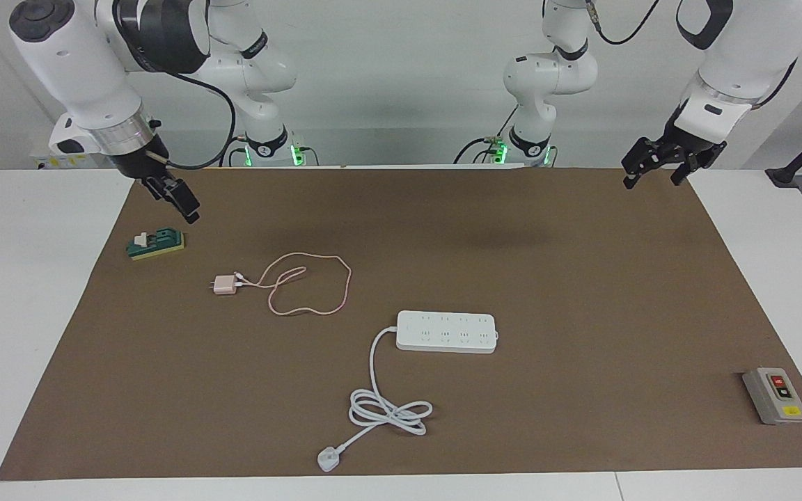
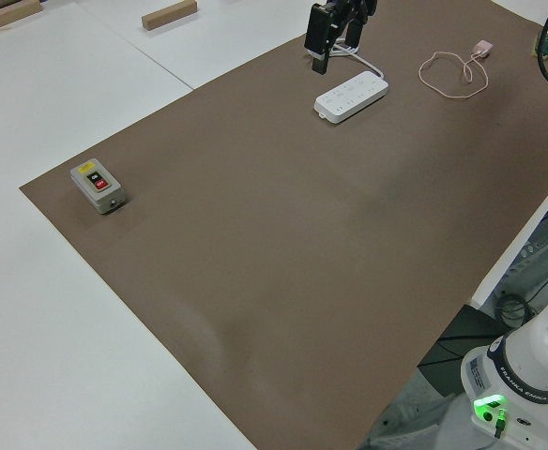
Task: Plug charger into power strip
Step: 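Move the right gripper into view toward the pink charger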
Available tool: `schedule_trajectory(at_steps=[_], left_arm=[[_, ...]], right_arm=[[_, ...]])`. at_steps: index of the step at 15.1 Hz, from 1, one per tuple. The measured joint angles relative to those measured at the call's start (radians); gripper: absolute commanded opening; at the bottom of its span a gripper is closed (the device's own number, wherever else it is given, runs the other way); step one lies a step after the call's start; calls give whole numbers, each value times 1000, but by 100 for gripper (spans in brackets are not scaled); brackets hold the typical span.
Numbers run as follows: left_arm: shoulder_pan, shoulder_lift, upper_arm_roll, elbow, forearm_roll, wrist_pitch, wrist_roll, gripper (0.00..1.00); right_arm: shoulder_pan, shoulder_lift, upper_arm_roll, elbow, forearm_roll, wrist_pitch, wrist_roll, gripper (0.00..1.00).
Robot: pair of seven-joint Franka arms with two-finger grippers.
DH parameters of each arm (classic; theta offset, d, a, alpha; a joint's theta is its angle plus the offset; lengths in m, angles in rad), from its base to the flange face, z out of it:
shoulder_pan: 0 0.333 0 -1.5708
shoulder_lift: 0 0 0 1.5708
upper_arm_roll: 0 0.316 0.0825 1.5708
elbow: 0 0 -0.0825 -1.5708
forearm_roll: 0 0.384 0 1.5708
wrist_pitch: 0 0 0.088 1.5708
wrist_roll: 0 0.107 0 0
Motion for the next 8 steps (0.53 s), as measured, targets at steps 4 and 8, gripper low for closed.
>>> schedule_trajectory(at_steps=[4, 8], left_arm=[[0, 6, -1, 0, -1, -1, 0, 100], [0, 6, -1, 0, -1, -17, 1, 100]], right_arm=[[-4, -12, -5, -41, 4, 39, 298, 100], [-6, -26, -6, -83, 10, 59, 562, 100]])
